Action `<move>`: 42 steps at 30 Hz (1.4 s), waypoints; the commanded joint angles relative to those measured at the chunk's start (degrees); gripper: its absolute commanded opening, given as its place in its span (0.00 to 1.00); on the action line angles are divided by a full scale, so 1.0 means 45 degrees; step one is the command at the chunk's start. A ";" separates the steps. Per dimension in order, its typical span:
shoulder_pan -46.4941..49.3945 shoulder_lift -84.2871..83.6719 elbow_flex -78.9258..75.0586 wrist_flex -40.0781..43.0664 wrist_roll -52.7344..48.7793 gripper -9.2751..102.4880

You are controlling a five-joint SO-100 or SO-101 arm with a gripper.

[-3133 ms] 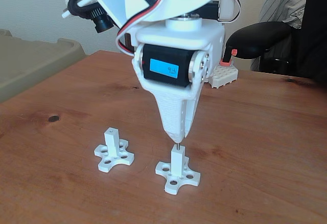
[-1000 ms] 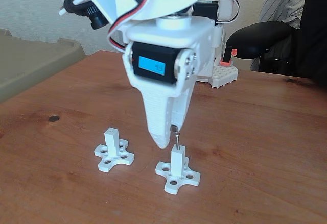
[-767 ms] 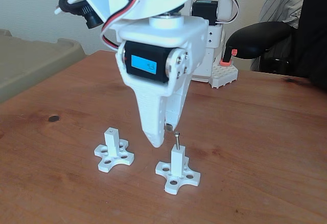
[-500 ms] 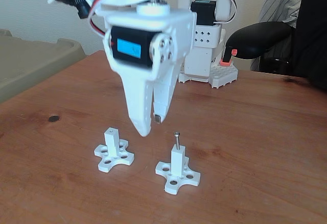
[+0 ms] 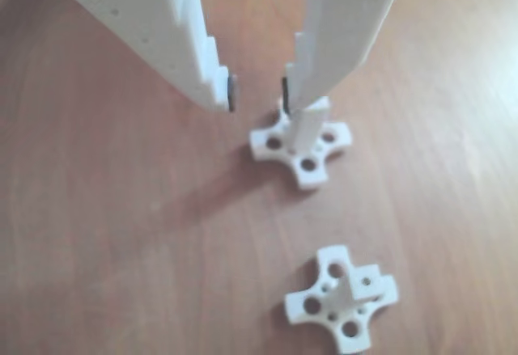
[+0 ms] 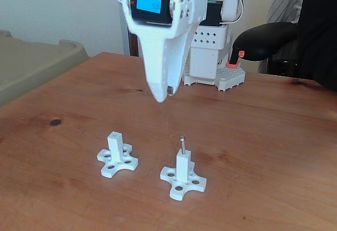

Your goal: Grab the screw and set it in the hole.

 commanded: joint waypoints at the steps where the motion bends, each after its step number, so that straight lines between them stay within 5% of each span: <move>1: -0.0059 0.2344 0.1133 -0.0176 -0.0352 0.04; 27: 0.0469 1.2539 1.1621 -0.3066 0.0039 0.04; 42: 0.0684 1.7715 1.3398 -0.0898 -0.0645 0.04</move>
